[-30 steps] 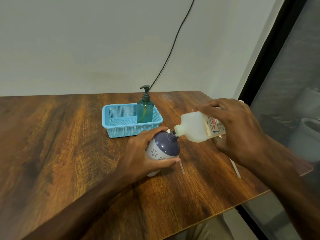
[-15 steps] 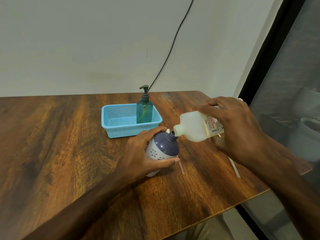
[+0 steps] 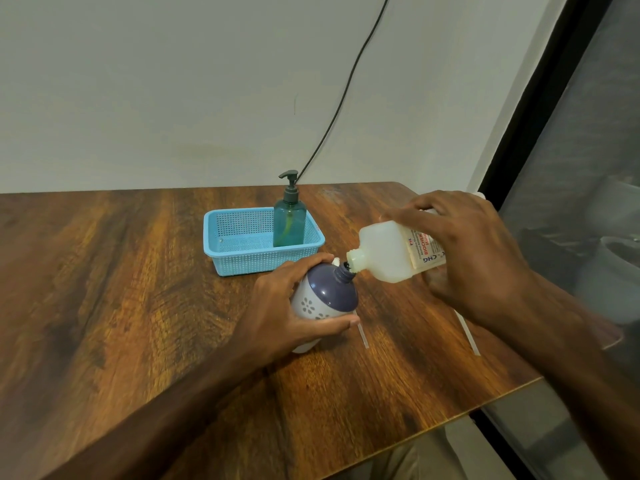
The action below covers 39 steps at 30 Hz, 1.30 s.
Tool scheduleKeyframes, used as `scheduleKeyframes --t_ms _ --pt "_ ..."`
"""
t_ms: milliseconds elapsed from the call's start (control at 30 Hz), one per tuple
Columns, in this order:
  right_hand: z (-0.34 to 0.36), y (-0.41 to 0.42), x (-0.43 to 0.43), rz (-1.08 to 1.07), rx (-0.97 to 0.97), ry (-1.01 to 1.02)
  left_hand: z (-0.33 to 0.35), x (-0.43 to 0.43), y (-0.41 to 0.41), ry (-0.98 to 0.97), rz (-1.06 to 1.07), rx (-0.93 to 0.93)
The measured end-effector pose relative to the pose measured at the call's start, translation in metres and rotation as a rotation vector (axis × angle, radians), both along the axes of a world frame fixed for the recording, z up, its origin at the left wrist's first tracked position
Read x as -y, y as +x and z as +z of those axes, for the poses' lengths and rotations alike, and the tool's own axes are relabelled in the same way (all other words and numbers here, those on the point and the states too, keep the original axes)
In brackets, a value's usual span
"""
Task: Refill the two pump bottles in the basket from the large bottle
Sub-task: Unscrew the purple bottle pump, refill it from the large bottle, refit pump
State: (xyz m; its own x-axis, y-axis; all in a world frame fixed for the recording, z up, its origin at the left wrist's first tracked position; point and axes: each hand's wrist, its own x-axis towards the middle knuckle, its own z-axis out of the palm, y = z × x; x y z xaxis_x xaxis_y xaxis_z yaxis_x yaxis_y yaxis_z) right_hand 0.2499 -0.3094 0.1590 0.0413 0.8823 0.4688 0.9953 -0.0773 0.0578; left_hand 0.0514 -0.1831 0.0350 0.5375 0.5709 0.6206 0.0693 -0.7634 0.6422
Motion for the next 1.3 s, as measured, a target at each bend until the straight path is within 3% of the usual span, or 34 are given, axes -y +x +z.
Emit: scheduleKeyframes --t_ms 1300 --pt "0.021 -0.018 -0.004 -0.032 0.104 -0.171 -0.003 -0.003 -0.001 -0.023 0.011 0.008"
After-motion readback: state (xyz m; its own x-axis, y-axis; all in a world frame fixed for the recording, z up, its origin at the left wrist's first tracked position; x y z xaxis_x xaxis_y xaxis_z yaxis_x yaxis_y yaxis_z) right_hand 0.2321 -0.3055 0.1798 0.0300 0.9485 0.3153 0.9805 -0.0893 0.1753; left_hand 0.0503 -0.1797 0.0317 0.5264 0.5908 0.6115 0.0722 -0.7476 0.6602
